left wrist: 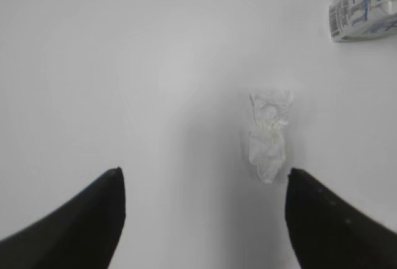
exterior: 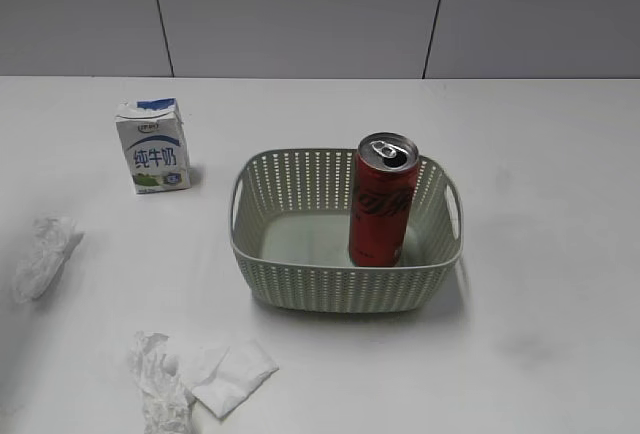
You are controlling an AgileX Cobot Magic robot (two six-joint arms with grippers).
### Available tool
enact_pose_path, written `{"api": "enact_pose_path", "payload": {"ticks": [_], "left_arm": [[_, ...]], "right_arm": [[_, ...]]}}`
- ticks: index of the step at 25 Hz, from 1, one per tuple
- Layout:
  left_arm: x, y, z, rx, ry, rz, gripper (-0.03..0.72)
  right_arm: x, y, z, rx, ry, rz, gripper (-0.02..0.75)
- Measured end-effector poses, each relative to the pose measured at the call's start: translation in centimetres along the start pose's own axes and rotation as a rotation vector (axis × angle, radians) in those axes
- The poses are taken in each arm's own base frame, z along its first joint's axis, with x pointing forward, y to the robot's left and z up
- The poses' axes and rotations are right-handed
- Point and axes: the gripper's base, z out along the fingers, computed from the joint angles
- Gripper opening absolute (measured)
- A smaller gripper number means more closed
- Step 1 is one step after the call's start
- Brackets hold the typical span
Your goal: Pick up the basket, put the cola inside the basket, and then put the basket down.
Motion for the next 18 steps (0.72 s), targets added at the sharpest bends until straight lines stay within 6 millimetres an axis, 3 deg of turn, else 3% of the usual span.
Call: {"api": "enact_pose_path", "payload": {"ticks": [7, 18], "left_arm": [[7.4, -0.8, -3.4, 0.033, -0.073, -0.005, 0.595], [19.3, -1.5, -4.1, 0.024, -0.321, -0.002, 0.59]], "right_arm": [[0.0, 0.0, 0.0, 0.0, 0.0, 0.0, 0.593], [0.0, 0.0, 0.0, 0.0, 0.0, 0.0, 0.594]]}}
